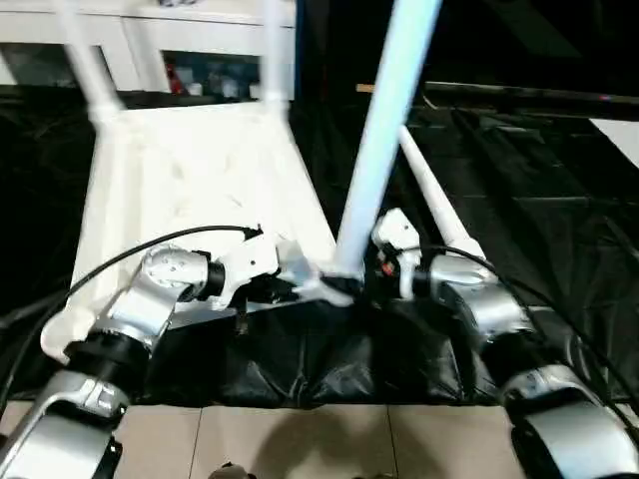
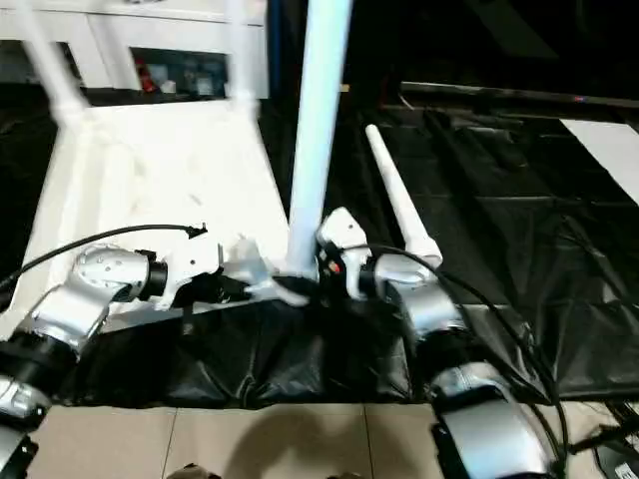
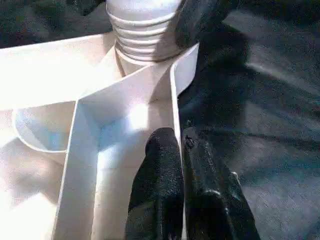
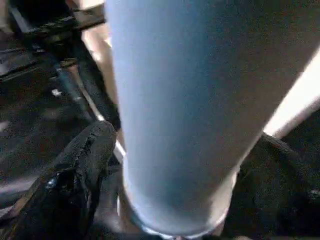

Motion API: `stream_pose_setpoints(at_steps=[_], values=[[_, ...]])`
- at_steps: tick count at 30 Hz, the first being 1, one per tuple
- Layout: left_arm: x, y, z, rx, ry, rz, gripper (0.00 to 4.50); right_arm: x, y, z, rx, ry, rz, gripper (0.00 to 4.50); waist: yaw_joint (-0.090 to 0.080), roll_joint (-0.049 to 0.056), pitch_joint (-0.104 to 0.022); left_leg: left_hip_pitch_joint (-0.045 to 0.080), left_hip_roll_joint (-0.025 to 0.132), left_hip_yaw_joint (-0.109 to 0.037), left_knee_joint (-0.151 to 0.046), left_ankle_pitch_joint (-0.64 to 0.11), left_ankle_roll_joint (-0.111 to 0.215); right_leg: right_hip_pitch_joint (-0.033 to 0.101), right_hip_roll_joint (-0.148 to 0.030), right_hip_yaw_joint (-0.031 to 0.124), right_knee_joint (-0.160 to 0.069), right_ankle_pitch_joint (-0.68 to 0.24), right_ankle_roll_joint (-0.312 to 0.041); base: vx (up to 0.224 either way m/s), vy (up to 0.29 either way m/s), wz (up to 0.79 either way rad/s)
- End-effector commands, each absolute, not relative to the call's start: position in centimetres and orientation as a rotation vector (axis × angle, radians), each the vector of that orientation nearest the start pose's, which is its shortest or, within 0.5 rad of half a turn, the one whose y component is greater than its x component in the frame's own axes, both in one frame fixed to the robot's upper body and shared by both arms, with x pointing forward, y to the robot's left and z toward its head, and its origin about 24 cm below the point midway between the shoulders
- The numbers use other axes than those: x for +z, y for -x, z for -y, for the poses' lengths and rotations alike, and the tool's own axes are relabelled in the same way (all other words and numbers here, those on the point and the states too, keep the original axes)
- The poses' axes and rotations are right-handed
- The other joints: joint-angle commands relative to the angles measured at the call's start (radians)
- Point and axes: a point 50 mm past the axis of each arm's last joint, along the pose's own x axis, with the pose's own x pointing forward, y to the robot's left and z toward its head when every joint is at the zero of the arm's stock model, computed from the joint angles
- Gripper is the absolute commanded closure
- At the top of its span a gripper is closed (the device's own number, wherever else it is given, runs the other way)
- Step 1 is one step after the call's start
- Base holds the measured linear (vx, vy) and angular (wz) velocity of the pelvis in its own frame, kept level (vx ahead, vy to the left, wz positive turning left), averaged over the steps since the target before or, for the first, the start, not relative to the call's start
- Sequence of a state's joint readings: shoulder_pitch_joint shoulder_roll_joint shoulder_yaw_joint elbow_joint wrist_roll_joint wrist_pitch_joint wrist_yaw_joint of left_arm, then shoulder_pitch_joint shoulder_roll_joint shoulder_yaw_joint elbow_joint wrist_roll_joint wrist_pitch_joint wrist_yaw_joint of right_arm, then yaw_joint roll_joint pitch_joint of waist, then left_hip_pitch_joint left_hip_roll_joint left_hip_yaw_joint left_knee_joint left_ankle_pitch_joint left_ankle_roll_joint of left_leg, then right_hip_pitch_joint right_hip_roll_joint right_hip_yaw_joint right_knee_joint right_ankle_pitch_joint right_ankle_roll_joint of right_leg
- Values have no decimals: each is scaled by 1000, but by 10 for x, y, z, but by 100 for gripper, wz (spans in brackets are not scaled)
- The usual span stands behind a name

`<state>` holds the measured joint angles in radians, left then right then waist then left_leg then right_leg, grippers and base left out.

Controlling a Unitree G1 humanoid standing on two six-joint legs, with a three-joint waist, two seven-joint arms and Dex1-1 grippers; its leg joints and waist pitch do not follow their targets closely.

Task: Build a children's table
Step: Rotate leg to tighten

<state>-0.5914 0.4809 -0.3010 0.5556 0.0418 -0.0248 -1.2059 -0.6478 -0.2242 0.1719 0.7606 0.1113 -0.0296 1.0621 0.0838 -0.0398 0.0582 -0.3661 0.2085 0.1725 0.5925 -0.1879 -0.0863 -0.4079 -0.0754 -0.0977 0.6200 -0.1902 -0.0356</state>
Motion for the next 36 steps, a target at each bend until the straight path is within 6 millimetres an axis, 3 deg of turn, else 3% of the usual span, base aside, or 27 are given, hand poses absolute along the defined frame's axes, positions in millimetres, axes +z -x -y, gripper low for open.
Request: stream_pose_setpoints(at_steps=[1, 7, 8, 10, 12, 18, 21, 22, 25, 28, 33, 34, 35, 36], values=[[74, -318, -149, -1406, -631, -354, 450, 58, -328, 110, 1260, 179, -230, 39, -4, 15, -73, 14, 36, 2, -67, -123, 51, 64, -73, 64, -53, -21, -246, 0, 0, 0], [74, -317, -152, -1443, -652, -368, 450, 53, -318, 110, 1333, 220, -267, 77, 1, 13, -73, 14, 35, 1, -67, -125, 40, 62, -74, 65, -55, -43, -234, 0, 0, 0], [74, -317, -152, -1446, -650, -369, 450, 53, -317, 110, 1337, 219, -269, 83, 4, 31, -74, 15, 35, -1, -67, -124, 35, 62, -74, 64, -52, -38, -237, 0, 0, 0], [73, -317, -152, -1451, -649, -370, 450, 53, -316, 109, 1339, 215, -269, 101, 0, 21, -74, 14, 34, 0, -67, -133, 32, 64, -71, 64, -54, -30, -240, 0, 0, 0], [72, -317, -153, -1457, -649, -380, 450, 53, -315, 108, 1341, 202, -270, 120, 2, 26, -75, 14, 33, -1, -67, -140, 28, 64, -72, 64, -54, -33, -239, 0, 0, 0], [70, -320, -154, -1407, -634, -389, 450, 49, -315, 105, 1290, 162, -274, 163, 2, 25, -74, 15, 33, -1, -68, -157, 20, 64, -72, 64, -56, -47, -239, 0, 0, 0], [70, -328, -152, -1303, -605, -383, 450, 45, -322, 103, 1153, 126, -270, 175, -2, 23, -66, 18, 32, -3, -74, -215, -1, 61, -73, 64, -69, -155, -217, 0, 0, 0], [71, -331, -150, -1260, -587, -373, 450, 43, -326, 102, 1083, 114, -276, 177, -4, 23, -61, 21, 32, -5, -77, -249, -17, 57, -77, 66, -77, -229, -203, 0, 0, 0], [71, -336, -139, -1195, -556, -353, 450, 36, -332, 96, 953, 40, -306, 178, -11, 18, -61, 23, 30, -12, -78, -280, -35, 59, -81, 65, -88, -357, -160, 0, 0, 0], [68, -333, -126, -1189, -518, -338, 450, 29, -334, 87, 863, -46, -322, 178, -20, 13, -64, 19, 30, -11, -78, -252, -25, 59, -78, 67, -84, -302, -167, 0, 0, 0], [63, -328, -123, -1191, -520, -335, 450, 27, -333, 83, 817, -122, -323, 178, -32, 18, -70, 14, 28, -7, -73, -181, 8, 63, -72, 66, -71, -146, -207, 0, 0, 0], [62, -328, -124, -1184, -523, -338, 450, 26, -333, 84, 806, -127, -327, 178, -32, 18, -69, 14, 28, -6, -73, -180, 10, 64, -72, 66, -70, -142, -210, 0, 0, 0], [61, -328, -126, -1172, -529, -340, 450, 25, -334, 84, 794, -130, -332, 178, -33, 27, -69, 14, 27, -7, -74, -186, 9, 64, -73, 66, -71, -143, -213, 0, 0, 0], [61, -328, -127, -1165, -533, -342, 450, 24, -334, 83, 787, -131, -337, 178, -34, 25, -67, 15, 28, -6, -75, -197, 8, 62, -72, 66, -74, -153, -212, 0, 0, 0]])
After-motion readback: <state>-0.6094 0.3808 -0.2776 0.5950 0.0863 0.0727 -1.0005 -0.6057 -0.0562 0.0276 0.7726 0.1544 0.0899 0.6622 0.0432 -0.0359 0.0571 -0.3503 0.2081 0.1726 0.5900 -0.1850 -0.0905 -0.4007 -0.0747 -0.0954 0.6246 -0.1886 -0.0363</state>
